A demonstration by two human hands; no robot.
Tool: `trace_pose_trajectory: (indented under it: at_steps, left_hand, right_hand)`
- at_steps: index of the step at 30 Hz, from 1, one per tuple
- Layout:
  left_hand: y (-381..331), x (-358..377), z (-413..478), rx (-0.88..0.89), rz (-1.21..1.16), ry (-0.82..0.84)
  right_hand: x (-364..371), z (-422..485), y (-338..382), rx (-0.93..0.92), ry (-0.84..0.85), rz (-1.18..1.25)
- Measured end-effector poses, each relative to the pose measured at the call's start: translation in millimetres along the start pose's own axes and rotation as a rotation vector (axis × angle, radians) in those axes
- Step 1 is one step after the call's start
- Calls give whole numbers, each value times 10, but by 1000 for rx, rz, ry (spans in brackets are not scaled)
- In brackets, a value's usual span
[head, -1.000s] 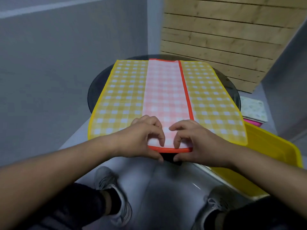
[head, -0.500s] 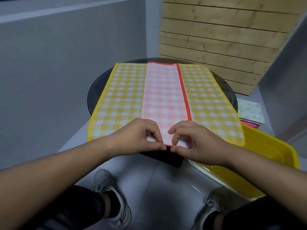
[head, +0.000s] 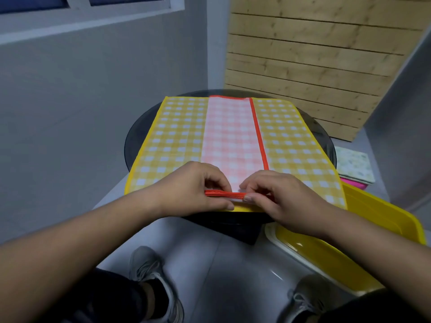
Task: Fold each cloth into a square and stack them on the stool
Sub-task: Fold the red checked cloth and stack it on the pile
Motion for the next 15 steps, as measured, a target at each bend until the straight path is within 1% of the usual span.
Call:
trace_pose_trajectory:
  at_steps: [3,8,11,15]
  left_hand:
    - [-61,-148,81,35,17,-87]
    - [-188,-450,354,27,-100,-254]
    - [-195,-654,637,0,-138,-346]
    - [-106,-882,1066,-37,-146,-451]
  right_hand:
    - [-162,97,52,13,-63,27]
    - [-591,338,-21,142,-177,184]
    - [-819,589,-221,225,-242,288]
    - [-908,966,-641,400,-281,475]
Point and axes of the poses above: each hand's wrist, its own z-axis towards the middle knuckle, its own x-axis out of the palm, y = z × x, the point moved 5 cm from there along z, towards the middle knuckle, and after that the axes turned 3 degrees about -y, right-handed, at the moved point
